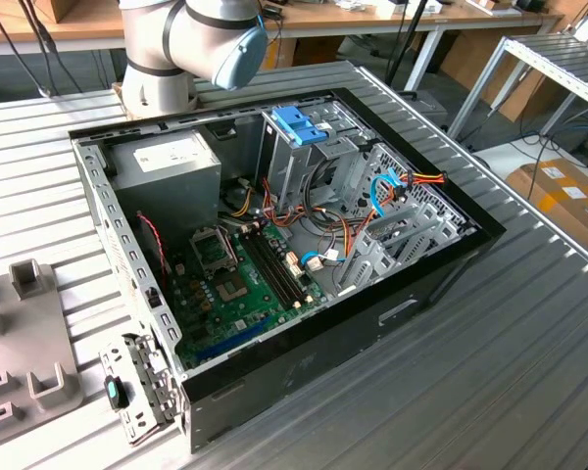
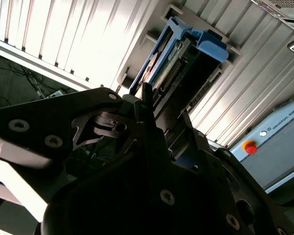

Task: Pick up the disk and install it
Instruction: 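Pick up the disk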

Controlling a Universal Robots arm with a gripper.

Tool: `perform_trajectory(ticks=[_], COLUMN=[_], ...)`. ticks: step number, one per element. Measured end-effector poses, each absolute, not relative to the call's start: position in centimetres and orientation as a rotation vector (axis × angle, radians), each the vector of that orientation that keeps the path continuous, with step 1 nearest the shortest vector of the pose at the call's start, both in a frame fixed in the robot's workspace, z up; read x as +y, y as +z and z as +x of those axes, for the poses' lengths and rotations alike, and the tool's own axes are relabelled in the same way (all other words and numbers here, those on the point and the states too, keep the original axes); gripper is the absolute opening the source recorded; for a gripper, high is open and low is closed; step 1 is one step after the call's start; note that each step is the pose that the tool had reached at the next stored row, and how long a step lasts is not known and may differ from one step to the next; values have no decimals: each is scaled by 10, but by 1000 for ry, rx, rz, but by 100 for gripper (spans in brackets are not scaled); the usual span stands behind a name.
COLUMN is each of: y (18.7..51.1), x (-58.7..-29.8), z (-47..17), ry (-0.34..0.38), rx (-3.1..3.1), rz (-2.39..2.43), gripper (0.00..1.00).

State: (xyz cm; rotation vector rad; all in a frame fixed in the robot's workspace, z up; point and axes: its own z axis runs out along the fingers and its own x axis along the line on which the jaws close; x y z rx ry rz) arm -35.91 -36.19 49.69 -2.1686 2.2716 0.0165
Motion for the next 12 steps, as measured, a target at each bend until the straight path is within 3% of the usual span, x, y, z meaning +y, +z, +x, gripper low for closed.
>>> perform_trajectory(ticks=[12], y=[497], x=[-362], z=[-347], ry=[16], rx=[2272], rz=[-2169], gripper=[35])
